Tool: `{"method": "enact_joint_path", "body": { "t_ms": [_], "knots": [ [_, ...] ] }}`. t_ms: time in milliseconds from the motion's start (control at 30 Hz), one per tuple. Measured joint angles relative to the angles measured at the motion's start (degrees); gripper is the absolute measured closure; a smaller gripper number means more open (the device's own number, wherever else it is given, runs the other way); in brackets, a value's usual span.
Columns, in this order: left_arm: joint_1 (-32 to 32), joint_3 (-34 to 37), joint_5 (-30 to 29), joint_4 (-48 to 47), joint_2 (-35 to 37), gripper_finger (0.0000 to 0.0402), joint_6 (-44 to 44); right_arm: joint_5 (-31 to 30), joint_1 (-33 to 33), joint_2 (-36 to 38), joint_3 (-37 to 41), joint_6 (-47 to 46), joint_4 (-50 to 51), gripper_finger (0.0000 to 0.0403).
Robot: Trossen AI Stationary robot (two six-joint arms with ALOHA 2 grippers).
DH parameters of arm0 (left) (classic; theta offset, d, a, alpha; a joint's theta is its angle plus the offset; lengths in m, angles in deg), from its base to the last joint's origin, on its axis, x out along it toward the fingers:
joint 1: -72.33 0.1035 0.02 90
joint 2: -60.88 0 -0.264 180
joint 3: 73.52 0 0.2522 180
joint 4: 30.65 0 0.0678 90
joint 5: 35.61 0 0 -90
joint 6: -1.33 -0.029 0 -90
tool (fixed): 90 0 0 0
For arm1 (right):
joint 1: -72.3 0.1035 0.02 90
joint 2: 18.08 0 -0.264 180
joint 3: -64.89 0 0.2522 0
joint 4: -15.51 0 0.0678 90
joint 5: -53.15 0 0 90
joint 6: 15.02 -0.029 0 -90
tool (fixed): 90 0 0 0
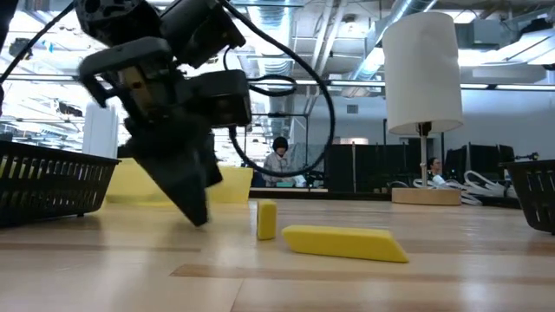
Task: Pick & Place School Supplies
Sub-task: Put the yellow eraser into the right black bin
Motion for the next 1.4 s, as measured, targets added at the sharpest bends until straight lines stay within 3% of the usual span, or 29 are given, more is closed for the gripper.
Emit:
{"method": "enact_joint_path", "body": {
  "t_ms": [133, 367, 567, 1000, 1400],
  "knots": [
    [1.7, 0.0, -0.7, -9.0, 4.6, 0.0402, -7.6, 0.1, 0.0, 0.0, 0.0, 0.0, 0.1, 0.0347],
    [3.7, -1.4, -0.6, -9.8, 12.2, 0.0389, -20.9, 0.1, 0.0, 0.0, 0.0, 0.0, 0.4, 0.0347],
    [4.3, -3.0, -0.8, -9.9, 15.1, 0.0349, -30.9, 0.1, 0.0, 0.0, 0.0, -0.2, 0.2, 0.0347],
    [5.4, -3.0, -1.4, -12.2, 13.2, 0.0258, -51.0, -0.2, -1.4, -0.3, 0.0, -3.2, -3.0, 0.0347],
    [5.4, -4.9, -1.0, -11.2, 8.3, 0.0229, -58.8, -0.2, -4.0, -0.4, 0.0, -3.2, -3.6, 0.0347]
  ]
}}
